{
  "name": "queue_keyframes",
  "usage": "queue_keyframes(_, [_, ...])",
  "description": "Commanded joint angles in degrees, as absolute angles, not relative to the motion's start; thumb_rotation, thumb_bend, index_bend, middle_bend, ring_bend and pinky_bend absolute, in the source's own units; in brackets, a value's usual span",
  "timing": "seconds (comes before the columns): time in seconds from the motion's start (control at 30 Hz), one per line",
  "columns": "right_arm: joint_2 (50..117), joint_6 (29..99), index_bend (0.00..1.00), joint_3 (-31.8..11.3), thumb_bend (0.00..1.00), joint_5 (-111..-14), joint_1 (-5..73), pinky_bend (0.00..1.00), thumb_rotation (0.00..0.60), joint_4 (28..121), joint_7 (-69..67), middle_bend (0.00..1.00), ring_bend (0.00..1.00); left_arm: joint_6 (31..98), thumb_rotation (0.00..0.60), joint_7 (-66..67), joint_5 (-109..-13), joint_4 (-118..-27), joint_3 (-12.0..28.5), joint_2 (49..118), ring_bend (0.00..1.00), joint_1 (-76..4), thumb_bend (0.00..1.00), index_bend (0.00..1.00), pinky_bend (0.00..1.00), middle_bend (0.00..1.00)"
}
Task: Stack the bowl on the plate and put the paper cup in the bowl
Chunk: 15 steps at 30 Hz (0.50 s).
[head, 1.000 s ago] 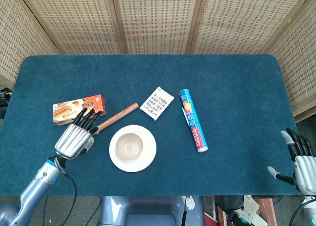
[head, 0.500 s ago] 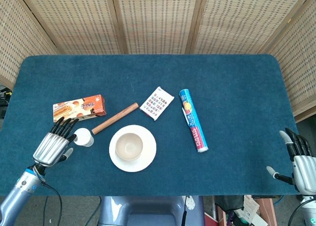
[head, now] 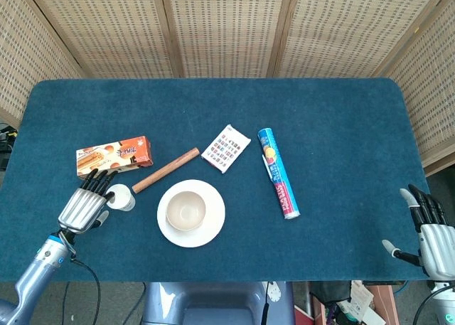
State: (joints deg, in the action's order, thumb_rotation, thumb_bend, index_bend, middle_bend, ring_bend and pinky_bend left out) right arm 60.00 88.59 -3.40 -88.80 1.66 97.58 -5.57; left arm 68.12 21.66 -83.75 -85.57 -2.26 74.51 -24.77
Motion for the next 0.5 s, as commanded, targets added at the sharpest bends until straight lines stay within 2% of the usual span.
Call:
queue_keyframes(0.03, [60.03, 88.64, 0.0, -3.42, 0.15, -88.74, 1.63, 0.0, 0.6, 97.52, -5.63, 0.0, 0.0, 67.99, 0.6, 21.82, -83.68, -85.38, -2.13, 74.73, 0.0, -24.73, 0.32, 0.47, 0.01, 0.02])
queue_keyframes(0.5, [59.95, 89.14, 0.0, -3.42, 0.15, -89.02, 1.46, 0.0, 0.6, 97.64, -5.66, 0.0, 0.0, 66.02, 0.6, 22.58, -81.9, -83.35, -0.75, 76.9, 0.0, -25.16, 0.35, 0.51, 0.01, 0.04])
